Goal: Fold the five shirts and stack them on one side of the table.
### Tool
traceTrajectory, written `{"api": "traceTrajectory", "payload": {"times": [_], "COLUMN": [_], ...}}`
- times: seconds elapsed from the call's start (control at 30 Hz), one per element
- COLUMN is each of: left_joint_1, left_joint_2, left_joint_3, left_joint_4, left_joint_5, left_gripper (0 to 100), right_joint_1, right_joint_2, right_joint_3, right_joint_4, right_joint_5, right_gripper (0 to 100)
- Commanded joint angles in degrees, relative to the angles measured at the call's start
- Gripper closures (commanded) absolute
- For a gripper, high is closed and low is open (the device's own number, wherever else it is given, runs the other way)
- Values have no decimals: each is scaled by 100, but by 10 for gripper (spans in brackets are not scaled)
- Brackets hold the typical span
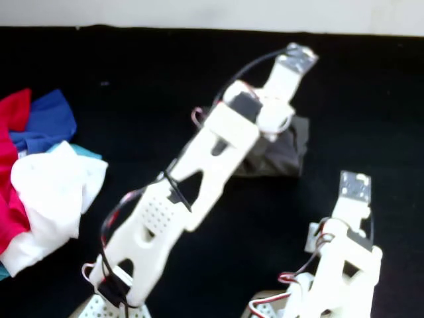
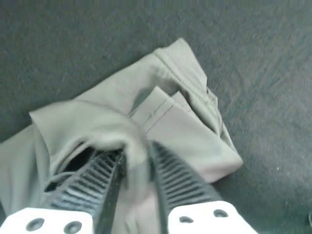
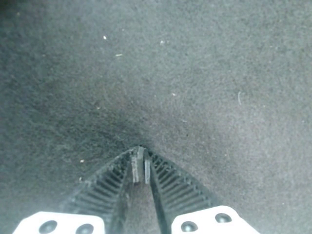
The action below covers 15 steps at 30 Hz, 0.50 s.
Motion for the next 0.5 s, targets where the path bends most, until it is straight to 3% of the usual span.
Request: {"api": "traceTrajectory", "payload": {"times": [0.0, 0.17, 0.3, 0.47], "left_joint_1": [-4, -488, -1077, -1165], "left_joint_2": [-303, -743, -769, -119], "left_joint_3": [-189, -163, -136, -180], "left_joint_4": [-97, 9, 888, 1996], "left_joint_5": [-9, -9, -18, -35], "left_gripper": [794, 829, 982, 992], "right_joint_1": [31, 31, 31, 31], "right_joint_2": [-4, -4, -4, -4], "right_joint_3": [154, 154, 154, 154], "right_joint_4": [-171, -171, -171, -171], "right_joint_5": [26, 26, 26, 26], "right_gripper": [993, 993, 993, 993]}}
